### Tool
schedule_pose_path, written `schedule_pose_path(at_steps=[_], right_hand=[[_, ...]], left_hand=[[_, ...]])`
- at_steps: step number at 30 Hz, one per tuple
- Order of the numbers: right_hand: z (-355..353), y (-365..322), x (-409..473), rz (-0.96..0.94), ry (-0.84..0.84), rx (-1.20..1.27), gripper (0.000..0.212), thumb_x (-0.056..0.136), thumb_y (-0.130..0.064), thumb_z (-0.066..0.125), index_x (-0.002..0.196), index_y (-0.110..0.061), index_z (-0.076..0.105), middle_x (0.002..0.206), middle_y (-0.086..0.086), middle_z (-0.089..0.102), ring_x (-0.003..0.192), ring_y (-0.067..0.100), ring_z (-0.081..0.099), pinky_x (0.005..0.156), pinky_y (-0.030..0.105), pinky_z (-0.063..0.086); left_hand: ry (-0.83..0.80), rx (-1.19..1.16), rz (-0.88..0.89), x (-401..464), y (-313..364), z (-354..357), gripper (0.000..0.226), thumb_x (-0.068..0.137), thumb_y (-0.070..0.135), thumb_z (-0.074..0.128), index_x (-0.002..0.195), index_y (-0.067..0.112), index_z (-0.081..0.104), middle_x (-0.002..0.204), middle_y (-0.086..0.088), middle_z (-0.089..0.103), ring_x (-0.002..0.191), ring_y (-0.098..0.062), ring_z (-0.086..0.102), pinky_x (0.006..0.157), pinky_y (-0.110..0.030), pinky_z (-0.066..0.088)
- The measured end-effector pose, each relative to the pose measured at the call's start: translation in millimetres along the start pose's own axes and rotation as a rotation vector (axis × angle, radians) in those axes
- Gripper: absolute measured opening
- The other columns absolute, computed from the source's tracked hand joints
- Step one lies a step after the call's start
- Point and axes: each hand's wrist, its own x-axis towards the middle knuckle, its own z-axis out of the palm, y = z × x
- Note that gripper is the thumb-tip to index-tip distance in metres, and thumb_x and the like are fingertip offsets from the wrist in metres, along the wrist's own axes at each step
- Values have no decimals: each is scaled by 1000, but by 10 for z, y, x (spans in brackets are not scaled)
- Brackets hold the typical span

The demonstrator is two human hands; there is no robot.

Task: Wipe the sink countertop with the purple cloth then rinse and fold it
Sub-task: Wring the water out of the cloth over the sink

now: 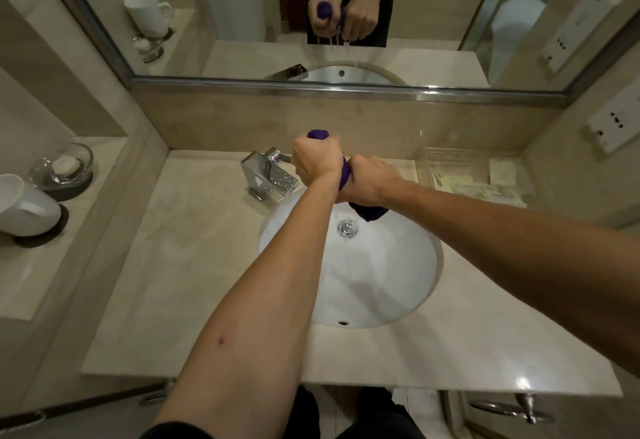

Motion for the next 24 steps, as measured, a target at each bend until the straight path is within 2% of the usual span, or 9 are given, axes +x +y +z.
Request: schedule_pose_path(at_steps=[5, 8, 11, 13, 16, 19, 20, 22, 24], right_hand=[[-245, 93, -2, -95, -129, 434, 30, 66, -24, 82, 91, -15, 68, 81, 5, 75, 76, 21, 72, 77, 40, 61], [-516, 161, -140, -56, -381, 673, 12, 81, -10, 75, 90, -7, 68, 74, 5, 68, 65, 16, 64, 61, 28, 54], [-694, 213, -207, 35, -704, 845, 38, 64, -30, 75, 95, -15, 58, 68, -2, 58, 51, 13, 49, 45, 21, 39], [-716, 194, -217, 45, -881, 965, 56, 52, -32, 84, 97, -14, 57, 64, -4, 52, 43, 9, 44, 38, 18, 35], [-619, 132, -243, 14, -1023, 1099, 80, 42, -49, 98, 99, -12, 56, 64, -5, 51, 40, 7, 43, 35, 16, 34], [-592, 64, -324, 32, -895, 1176, 67, 62, -60, 88, 97, -12, 58, 67, -4, 54, 43, 7, 47, 37, 17, 36], [-605, 26, -353, 49, -774, 1100, 53, 75, -57, 80, 95, -13, 58, 67, -3, 55, 43, 8, 48, 38, 18, 37], [-592, -71, -367, 51, -549, 898, 27, 92, -37, 71, 89, -15, 56, 64, -5, 57, 46, 7, 51, 41, 20, 40], [-468, -113, -326, 18, -410, 802, 18, 91, -19, 71, 86, -14, 55, 65, -2, 55, 55, 10, 53, 49, 22, 44]], left_hand=[[-309, -127, -121, 22, 220, -194, 20, 75, 14, 80, 66, 13, 62, 62, -2, 63, 58, -18, 61, 63, -33, 57], [-720, -290, -226, 1, 355, -412, 11, 90, 19, 65, 84, 10, 63, 73, -6, 61, 67, -19, 61, 63, -29, 53], [-955, -386, -200, 129, 289, -627, 26, 97, 25, 54, 112, 6, 64, 108, -15, 67, 99, -25, 65, 86, -37, 52], [-1052, -469, -165, 168, 174, -671, 44, 93, 34, 63, 134, 20, 58, 137, -11, 60, 117, -27, 63, 94, -40, 53], [-1218, -737, -197, 80, 168, -582, 50, 80, 30, 80, 128, 31, 64, 149, -14, 51, 125, -39, 58, 107, -53, 45], [-1026, -766, -244, -4, 289, -483, 9, 80, 19, 77, 79, 12, 72, 91, -7, 73, 81, -22, 72, 78, -37, 60], [-915, -714, -265, 17, 321, -436, 17, 85, 15, 72, 69, 11, 68, 73, -4, 68, 65, -17, 68, 67, -32, 59], [-703, -553, -255, 73, 320, -334, 24, 88, 10, 68, 65, 10, 60, 62, -5, 57, 52, -17, 58, 62, -32, 56], [-571, -407, -193, 90, 263, -238, 22, 82, 3, 68, 64, 7, 56, 62, -10, 52, 50, -21, 53, 60, -32, 53]])
